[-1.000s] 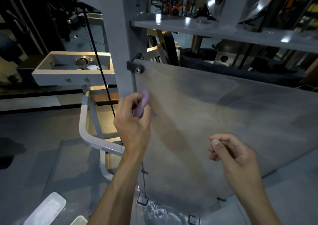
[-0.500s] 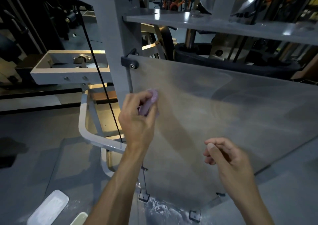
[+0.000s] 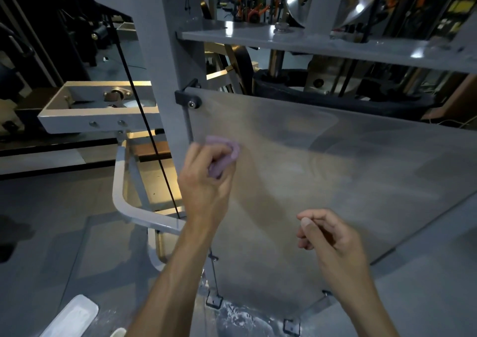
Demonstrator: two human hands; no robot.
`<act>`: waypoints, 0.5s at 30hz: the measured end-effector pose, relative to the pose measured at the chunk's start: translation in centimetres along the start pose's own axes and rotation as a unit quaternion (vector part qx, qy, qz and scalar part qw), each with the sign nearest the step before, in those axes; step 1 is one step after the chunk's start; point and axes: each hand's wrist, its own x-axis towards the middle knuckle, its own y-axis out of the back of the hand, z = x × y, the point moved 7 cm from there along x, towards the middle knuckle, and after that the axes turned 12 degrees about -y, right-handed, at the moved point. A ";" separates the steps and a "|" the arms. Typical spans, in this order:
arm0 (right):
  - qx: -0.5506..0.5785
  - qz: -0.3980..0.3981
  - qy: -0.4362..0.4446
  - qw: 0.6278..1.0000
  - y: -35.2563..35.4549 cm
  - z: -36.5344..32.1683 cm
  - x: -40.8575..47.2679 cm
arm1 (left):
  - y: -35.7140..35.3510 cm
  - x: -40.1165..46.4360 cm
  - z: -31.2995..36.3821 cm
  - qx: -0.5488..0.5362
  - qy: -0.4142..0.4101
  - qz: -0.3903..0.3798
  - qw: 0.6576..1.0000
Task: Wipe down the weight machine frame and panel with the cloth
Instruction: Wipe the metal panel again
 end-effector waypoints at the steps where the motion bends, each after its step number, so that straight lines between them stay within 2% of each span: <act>1: 0.003 0.003 -0.001 1.000 0.1 0.0 0.0 | -1.5 -3.0 -0.8 -0.009 0.025 -0.060 0.998; 3: 0.004 0.013 -0.002 1.000 0.7 0.1 0.1 | -4.1 -8.9 -2.8 -0.035 0.080 -0.171 0.981; 5: 0.000 0.021 -0.005 1.000 1.2 0.4 0.1 | -5.1 -10.9 -3.6 -0.053 0.111 -0.207 0.971; 7: 0.000 0.032 -0.005 0.999 1.7 0.5 0.0 | -4.5 -8.1 -2.4 -0.055 0.084 -0.169 0.980; 10: 0.006 0.028 -0.012 1.000 1.8 0.8 0.0 | -2.0 -1.4 1.0 -0.062 0.009 -0.052 0.997; 12: 0.012 0.020 -0.015 1.000 1.6 0.7 -0.1 | -1.3 0.5 2.1 -0.058 -0.013 -0.003 0.998; 13: 0.015 0.019 -0.015 1.000 1.5 0.7 -0.1 | -1.6 0.1 2.1 -0.056 -0.011 -0.007 0.998; 15: 0.017 0.023 -0.013 1.000 1.6 0.7 -0.2 | -3.6 -3.4 1.3 -0.052 0.006 -0.074 0.996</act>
